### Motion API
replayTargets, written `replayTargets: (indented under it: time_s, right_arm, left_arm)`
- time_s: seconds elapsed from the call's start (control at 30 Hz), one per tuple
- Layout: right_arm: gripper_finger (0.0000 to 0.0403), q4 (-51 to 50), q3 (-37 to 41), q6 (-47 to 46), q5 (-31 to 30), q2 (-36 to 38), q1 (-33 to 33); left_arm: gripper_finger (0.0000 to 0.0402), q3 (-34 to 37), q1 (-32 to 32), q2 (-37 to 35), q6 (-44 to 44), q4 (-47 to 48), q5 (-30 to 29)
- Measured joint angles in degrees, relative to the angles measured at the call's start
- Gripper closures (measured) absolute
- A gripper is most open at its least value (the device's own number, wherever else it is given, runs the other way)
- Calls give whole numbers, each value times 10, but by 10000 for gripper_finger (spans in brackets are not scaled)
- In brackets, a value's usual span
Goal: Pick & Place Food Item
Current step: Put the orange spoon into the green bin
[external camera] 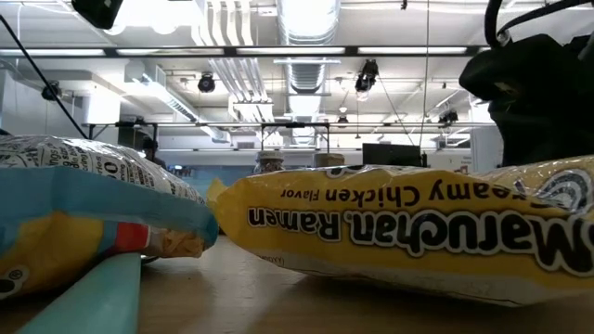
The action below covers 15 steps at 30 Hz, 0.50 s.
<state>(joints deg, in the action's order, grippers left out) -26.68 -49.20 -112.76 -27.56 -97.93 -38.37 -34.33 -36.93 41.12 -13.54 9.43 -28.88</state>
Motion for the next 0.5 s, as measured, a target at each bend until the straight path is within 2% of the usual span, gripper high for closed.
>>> replayTargets:
  time_s: [0.23, 0.5]
  right_arm:
    - [202, -1, 0, -17, -38, -9, 7]
    - [202, 0, 0, -11, -41, -9, 21]
  left_arm:
    - [136, 0, 0, 0, 0, -2, 0]
    - [136, 0, 0, 0, 0, -2, 0]
